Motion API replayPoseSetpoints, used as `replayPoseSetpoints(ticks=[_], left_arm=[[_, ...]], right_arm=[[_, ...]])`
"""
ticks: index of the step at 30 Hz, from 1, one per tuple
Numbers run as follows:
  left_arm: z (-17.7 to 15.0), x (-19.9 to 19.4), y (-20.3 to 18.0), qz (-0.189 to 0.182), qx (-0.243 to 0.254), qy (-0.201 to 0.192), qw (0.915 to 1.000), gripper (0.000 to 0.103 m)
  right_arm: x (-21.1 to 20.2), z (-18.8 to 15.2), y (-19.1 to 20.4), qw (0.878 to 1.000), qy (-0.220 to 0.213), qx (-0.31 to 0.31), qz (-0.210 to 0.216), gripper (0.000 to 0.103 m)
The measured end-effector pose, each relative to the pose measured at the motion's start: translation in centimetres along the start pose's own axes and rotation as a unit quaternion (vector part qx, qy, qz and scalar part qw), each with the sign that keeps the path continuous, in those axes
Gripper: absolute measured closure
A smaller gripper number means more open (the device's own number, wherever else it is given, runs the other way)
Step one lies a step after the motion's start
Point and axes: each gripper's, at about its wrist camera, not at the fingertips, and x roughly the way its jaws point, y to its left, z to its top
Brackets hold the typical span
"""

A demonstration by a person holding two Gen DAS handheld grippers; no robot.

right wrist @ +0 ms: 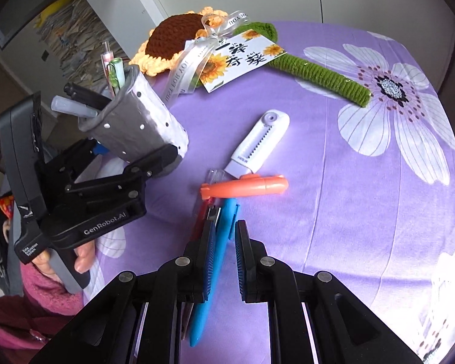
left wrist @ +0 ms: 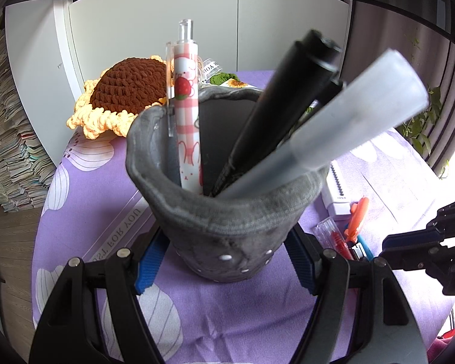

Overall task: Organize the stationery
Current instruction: 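Move the right gripper to the pile and grasp the blue pen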

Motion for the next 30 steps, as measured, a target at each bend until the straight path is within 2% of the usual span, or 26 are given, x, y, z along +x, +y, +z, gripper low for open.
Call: replayPoseSetpoints(ticks=[5,9,23,27,30], left_arm=[[0.0,0.1,0.0,-0.001,-0.001,0.002,1.0000,0.030],[0.1,0.2,0.0,-0.001,-0.001,0.003,1.0000,0.030],[0.1,0.2,0.0,-0.001,-0.001,0.002,1.0000,0.030],[0.1,0.2,0.0,-0.001,-0.001,0.002,1.0000,0.030],[0.1,0.2,0.0,-0.001,-0.001,0.002,1.0000,0.030]], right_arm=[[0.4,-0.9,-0.2,1.000,0.013,0.002,0.006,0.090],[0.6,-1.1,0.1,1.000,0.022,-0.007,-0.001,0.080],[-0.1,-1.1,1.1,0.998,0.020,-0.036,-0.048,0.080],[-1.0,-0.8,-0.2,0.995,0.014,-0.020,-0.095,0.080],[-1.3,-0.3,-1.2,0.997,0.010,0.006,-0.075,0.080]])
